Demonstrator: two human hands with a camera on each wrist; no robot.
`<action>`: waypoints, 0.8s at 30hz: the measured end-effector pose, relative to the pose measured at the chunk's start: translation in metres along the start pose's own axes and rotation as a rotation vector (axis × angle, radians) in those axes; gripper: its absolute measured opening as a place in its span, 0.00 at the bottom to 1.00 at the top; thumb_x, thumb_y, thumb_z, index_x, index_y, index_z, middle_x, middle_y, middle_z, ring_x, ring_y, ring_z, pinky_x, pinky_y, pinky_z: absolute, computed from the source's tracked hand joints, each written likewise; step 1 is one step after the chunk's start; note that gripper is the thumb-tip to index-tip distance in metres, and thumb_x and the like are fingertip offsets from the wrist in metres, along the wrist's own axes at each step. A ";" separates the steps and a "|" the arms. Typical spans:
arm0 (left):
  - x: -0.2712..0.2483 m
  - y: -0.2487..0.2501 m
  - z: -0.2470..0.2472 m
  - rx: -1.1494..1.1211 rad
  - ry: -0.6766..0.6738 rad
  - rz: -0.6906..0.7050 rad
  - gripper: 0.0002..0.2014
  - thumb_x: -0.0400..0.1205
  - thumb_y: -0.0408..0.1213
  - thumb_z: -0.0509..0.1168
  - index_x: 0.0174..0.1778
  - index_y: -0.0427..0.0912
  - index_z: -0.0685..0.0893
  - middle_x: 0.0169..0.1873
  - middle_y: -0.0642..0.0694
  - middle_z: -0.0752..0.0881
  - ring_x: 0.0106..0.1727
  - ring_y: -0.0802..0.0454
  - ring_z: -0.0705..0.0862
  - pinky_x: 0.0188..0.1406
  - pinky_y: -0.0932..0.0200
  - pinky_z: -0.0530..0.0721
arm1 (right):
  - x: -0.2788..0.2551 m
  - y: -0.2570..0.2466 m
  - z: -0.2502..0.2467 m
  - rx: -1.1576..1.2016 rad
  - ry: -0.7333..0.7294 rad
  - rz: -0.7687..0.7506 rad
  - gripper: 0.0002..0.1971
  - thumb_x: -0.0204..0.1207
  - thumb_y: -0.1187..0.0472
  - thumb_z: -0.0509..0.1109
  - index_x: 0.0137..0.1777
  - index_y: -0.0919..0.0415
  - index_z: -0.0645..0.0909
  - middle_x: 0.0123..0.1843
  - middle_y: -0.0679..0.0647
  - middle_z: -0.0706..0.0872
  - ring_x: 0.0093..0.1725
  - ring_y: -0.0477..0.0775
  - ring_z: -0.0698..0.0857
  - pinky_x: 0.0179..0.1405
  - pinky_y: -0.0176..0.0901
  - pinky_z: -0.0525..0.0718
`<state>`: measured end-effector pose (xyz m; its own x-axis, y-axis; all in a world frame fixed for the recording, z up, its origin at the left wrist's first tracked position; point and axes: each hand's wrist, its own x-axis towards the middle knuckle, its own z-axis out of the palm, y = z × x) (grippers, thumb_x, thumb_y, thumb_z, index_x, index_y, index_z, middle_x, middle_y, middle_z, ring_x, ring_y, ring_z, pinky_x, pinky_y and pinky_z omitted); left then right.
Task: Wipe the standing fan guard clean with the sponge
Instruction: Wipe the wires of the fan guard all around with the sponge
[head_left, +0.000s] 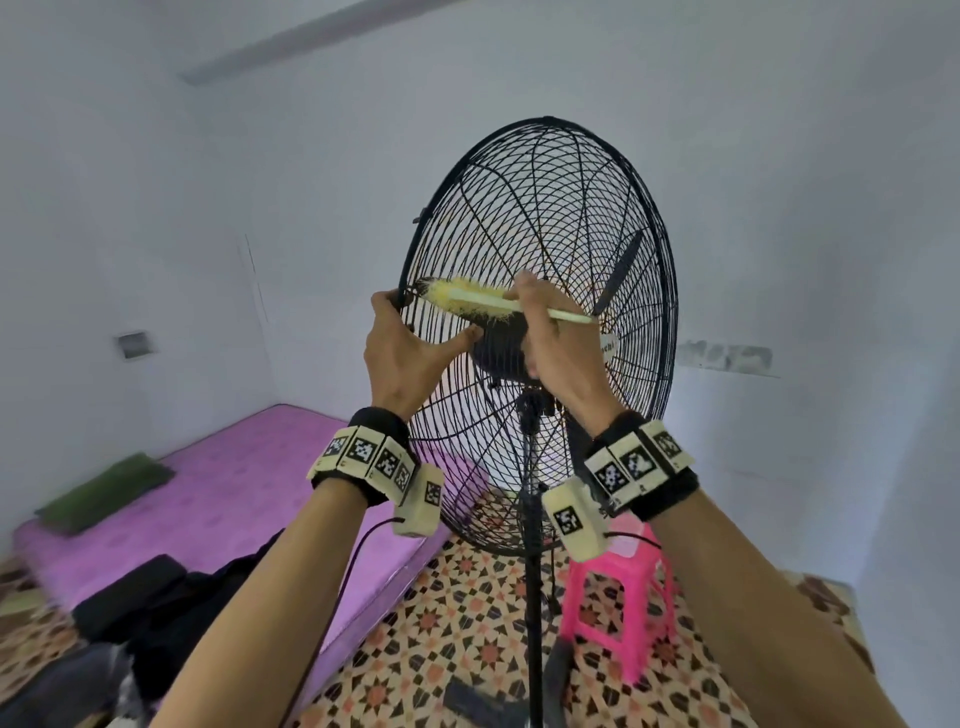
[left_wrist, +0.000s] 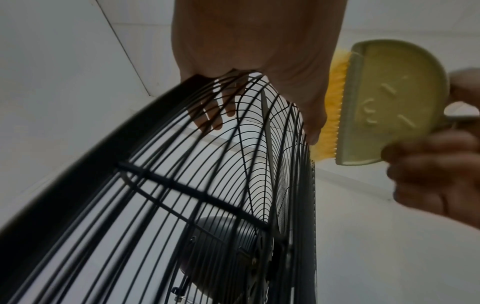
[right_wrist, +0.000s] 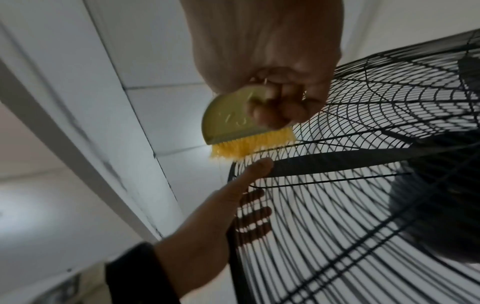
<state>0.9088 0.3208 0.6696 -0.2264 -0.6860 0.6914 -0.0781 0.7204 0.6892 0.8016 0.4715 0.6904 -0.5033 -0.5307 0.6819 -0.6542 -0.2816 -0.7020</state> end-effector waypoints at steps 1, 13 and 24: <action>-0.001 0.000 0.000 0.008 0.003 0.007 0.46 0.68 0.57 0.86 0.73 0.41 0.70 0.63 0.50 0.83 0.61 0.50 0.82 0.62 0.57 0.80 | -0.001 -0.005 0.000 0.122 -0.029 0.007 0.19 0.90 0.43 0.56 0.61 0.53 0.85 0.28 0.51 0.84 0.24 0.49 0.84 0.20 0.40 0.81; -0.003 0.001 -0.005 -0.003 -0.001 -0.005 0.45 0.68 0.57 0.86 0.71 0.40 0.70 0.57 0.51 0.81 0.58 0.51 0.80 0.56 0.60 0.76 | -0.002 0.034 -0.002 0.406 0.307 0.211 0.21 0.87 0.47 0.66 0.59 0.69 0.85 0.47 0.67 0.93 0.40 0.55 0.95 0.34 0.41 0.92; -0.002 -0.001 -0.002 -0.002 -0.003 0.008 0.46 0.67 0.60 0.86 0.71 0.41 0.70 0.59 0.51 0.82 0.60 0.48 0.83 0.60 0.54 0.82 | 0.003 0.049 -0.006 0.587 0.320 0.284 0.22 0.88 0.50 0.64 0.62 0.72 0.83 0.53 0.67 0.92 0.51 0.59 0.94 0.50 0.48 0.93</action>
<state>0.9111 0.3216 0.6676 -0.2297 -0.6796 0.6967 -0.0738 0.7259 0.6838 0.7648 0.4608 0.6595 -0.8079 -0.4128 0.4205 -0.1077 -0.5981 -0.7941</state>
